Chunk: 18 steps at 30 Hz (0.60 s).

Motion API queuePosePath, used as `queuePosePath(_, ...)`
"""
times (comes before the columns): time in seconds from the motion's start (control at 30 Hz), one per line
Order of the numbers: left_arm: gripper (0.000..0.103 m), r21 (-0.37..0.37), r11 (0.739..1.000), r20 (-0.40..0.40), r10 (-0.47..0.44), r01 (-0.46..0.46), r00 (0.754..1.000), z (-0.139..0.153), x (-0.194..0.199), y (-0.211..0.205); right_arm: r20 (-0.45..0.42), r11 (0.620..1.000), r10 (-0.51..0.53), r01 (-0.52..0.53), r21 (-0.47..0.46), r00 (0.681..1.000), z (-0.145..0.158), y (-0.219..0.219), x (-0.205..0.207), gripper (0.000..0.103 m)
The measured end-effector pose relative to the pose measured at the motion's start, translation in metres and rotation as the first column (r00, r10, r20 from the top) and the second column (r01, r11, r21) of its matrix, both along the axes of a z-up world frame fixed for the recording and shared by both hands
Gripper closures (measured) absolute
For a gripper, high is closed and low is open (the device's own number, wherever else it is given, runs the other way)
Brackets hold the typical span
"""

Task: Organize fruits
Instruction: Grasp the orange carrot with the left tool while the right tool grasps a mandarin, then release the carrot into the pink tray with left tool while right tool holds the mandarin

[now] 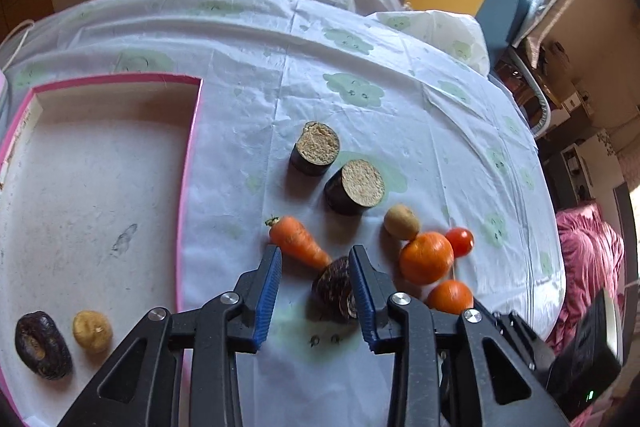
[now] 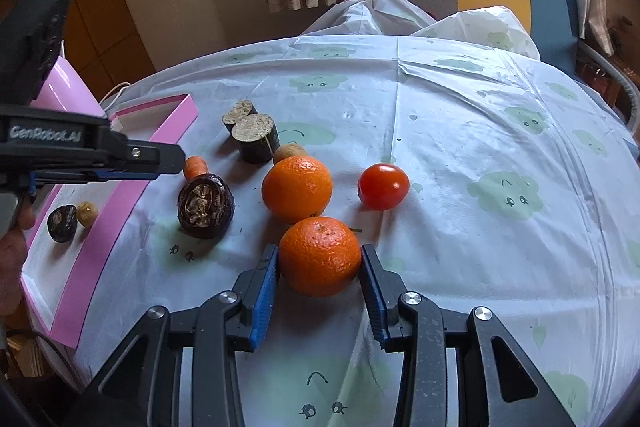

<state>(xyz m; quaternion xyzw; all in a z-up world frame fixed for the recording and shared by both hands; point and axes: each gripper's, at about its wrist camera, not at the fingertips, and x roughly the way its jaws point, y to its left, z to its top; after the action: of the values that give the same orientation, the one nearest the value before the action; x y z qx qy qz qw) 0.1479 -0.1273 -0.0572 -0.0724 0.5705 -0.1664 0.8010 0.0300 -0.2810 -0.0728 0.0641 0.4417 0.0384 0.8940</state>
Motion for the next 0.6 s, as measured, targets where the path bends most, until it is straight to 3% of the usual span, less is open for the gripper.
queuePosePath(0.27,0.068,0.056,0.997,-0.061,0.063,-0.060,0.996,-0.022,0.018,-0.007,0.006,1.000,0.006,-0.006,0.029,1.000,0.000,-0.004,-0.002,0.062)
queuePosePath(0.37,0.076,0.075,0.997,-0.005,0.029,-0.029,1.000,-0.021,0.016,-0.012,0.007,1.000,0.009,-0.009,0.028,1.000,0.000,-0.005,-0.002,0.063)
queuePosePath(0.6,0.079,0.037,0.999,0.072,-0.006,0.004,0.997,-0.005,0.008,-0.008,0.001,0.999,0.015,-0.015,0.028,1.000,-0.001,-0.005,0.000,0.063)
